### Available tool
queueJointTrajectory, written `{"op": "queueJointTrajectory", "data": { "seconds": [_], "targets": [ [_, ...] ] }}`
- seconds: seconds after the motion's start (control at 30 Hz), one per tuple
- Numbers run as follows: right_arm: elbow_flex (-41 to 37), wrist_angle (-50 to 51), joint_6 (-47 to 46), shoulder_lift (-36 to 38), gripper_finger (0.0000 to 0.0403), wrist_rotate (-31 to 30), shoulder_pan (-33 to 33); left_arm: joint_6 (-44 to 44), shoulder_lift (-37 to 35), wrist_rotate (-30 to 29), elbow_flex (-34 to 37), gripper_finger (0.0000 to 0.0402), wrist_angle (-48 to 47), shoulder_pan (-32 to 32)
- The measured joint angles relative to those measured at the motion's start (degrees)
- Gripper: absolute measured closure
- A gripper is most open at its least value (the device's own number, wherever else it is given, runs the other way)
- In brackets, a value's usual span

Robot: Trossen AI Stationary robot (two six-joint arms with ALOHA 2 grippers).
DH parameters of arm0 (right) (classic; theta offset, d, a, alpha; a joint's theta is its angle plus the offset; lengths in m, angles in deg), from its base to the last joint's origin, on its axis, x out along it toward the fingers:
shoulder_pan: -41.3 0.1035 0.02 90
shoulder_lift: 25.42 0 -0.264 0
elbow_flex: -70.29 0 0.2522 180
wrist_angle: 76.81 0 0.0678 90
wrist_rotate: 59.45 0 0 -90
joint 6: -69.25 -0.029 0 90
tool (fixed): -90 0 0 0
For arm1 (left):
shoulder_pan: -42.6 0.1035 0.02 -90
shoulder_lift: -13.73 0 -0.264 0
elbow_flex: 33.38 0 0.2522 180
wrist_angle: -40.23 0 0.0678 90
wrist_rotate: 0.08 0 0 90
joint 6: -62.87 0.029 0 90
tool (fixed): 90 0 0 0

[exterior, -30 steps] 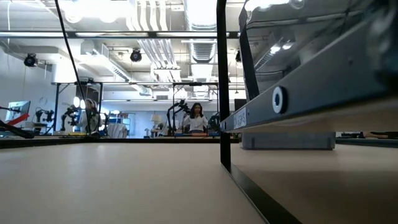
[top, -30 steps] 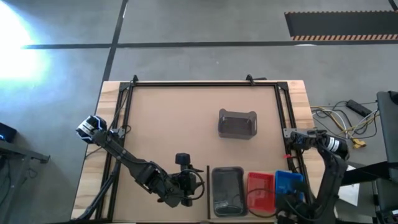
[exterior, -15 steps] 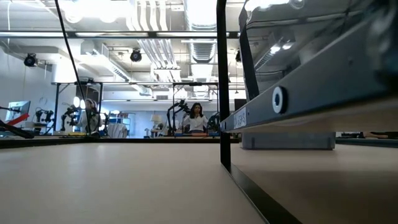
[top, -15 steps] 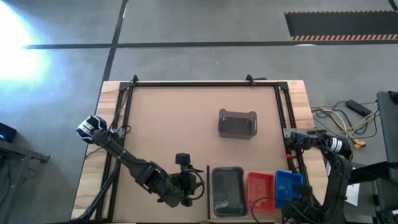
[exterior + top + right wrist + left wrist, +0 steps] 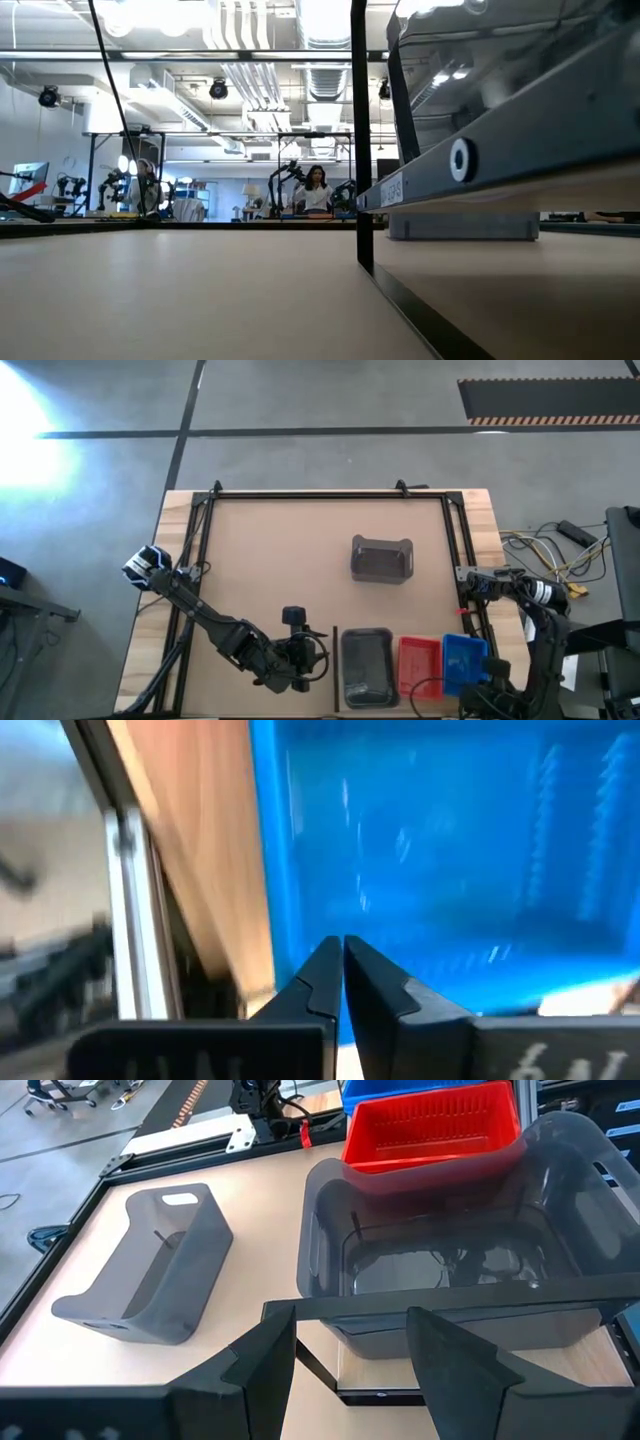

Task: Stack baskets on shelf by color
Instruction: Stack the blue bin on top of the blue bin on the shelf, then adjust the stacked red bins on the shelf

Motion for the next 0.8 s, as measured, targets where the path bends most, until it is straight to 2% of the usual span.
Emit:
{"op": "queueJointTrajectory", "data": {
  "seconds": [0.17, 0.37, 0.53, 0.67, 0.8],
  "targets": [
    [0.1, 1.5, -3.4, 0.3, 0.0394, -12.2, -1.6, 0.1, 0.0, 0.0, 0.0, 0.0226, 0.8, 0.0],
    [-1.0, 0.0, 0.5, 0.3, 0.0394, -15.7, -4.2, 0.2, 0.0, 0.0, 0.1, 0.0226, 1.2, 0.0],
    [-1.0, -5.3, 7.3, 0.3, 0.0394, -14.1, -5.5, 0.2, 0.0, 0.0, 0.1, 0.0226, 1.1, 0.0],
    [-1.0, -6.6, 7.7, 0.3, 0.0394, -9.0, -5.4, 0.2, 0.0, 0.0, 0.1, 0.0226, 1.1, 0.0],
    [-0.2, -6.0, 7.7, 0.3, 0.0394, -8.0, -5.1, 0.2, 0.0, 0.0, 0.1, 0.0226, 1.1, 0.0]
  ]
}}
